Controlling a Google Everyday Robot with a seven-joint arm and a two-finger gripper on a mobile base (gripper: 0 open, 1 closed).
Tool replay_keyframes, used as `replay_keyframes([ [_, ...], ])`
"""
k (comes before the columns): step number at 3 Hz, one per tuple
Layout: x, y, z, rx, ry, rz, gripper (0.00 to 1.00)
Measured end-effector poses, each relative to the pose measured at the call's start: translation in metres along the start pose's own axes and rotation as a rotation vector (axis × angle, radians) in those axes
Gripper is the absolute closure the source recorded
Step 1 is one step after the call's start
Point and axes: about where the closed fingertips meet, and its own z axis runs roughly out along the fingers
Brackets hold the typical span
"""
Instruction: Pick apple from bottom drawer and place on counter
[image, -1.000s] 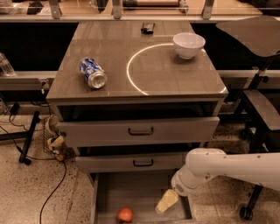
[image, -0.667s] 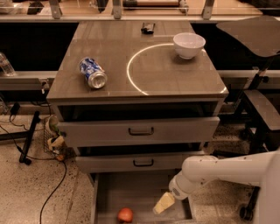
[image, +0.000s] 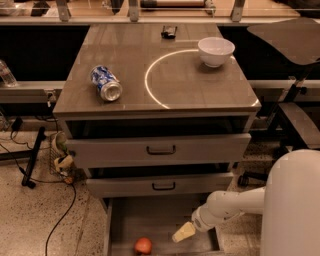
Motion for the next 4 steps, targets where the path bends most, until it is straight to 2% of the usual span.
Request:
replay_keyframes([
  [1,0.003,-0.011,0.030,-0.017,-0.043,0.053,0.00],
  [2,0.009,-0.009,0.070,-0.067,-0.050,0.102,0.00],
  [3,0.009,-0.009,0.070,-0.068,-0.049,0.102,0.00],
  [4,0.010,-0.007,0.081,-0.107,-0.059,0.126,0.00],
])
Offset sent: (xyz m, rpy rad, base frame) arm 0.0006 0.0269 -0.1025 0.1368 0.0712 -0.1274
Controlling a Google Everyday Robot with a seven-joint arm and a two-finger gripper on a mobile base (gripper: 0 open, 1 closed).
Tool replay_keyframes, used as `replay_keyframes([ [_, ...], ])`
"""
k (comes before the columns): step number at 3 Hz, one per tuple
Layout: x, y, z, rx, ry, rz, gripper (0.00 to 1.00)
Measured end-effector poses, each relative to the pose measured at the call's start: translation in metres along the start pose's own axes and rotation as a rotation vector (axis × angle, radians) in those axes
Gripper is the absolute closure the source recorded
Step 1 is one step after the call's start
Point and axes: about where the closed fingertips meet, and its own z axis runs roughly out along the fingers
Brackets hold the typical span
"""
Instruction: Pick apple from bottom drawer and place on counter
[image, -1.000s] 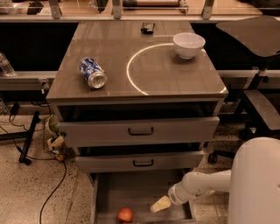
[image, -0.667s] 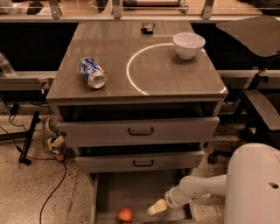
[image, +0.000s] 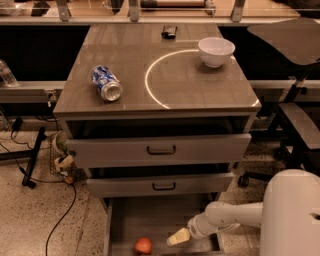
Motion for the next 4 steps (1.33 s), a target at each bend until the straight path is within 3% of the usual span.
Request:
replay_keyframes([
  [1,0.000,0.005,0.028,-0.065,-0.012,0.043,0.00],
  [2,-0.008,0.024,0.051,-0.119,-0.026,0.052,0.00],
  [3,-0.017,0.060,0.076,-0.161,-0.043,0.044,0.00],
  [4,-0.022,0.079,0.088,-0.165,-0.056,0.041,0.00],
])
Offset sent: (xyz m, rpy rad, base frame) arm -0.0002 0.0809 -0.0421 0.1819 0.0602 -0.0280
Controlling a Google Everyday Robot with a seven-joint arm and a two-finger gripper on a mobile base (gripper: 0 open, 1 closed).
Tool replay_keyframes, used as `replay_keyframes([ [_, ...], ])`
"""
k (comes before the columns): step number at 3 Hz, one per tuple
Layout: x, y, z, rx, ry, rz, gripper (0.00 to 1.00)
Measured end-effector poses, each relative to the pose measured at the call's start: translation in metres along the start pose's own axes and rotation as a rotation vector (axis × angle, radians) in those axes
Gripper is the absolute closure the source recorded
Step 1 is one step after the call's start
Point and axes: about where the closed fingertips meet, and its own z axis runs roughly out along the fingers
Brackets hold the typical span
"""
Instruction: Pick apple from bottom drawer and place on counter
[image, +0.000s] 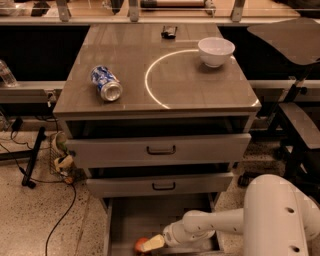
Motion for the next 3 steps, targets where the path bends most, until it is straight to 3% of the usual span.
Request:
replay_keyframes([
  [3,-0.022,0.010,0.062,0.074,-0.056,0.071,0.00],
])
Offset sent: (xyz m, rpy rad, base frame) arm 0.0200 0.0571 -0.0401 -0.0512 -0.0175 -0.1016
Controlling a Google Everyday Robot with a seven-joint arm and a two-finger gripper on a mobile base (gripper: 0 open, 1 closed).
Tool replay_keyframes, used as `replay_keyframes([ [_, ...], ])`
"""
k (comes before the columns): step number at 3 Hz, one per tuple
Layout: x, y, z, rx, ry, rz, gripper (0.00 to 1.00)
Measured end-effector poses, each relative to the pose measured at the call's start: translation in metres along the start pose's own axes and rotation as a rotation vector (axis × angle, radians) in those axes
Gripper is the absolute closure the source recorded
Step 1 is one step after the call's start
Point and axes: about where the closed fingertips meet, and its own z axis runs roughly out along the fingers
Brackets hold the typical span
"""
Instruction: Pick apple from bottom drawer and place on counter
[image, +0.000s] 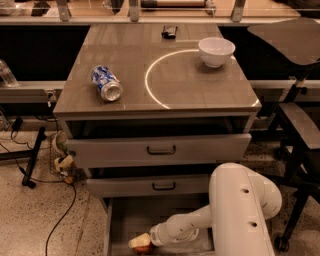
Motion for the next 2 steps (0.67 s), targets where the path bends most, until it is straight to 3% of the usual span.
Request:
replay_keyframes([
  [2,0.0118,0.0046,0.0027,0.035,-0.004,0.016,0.00],
])
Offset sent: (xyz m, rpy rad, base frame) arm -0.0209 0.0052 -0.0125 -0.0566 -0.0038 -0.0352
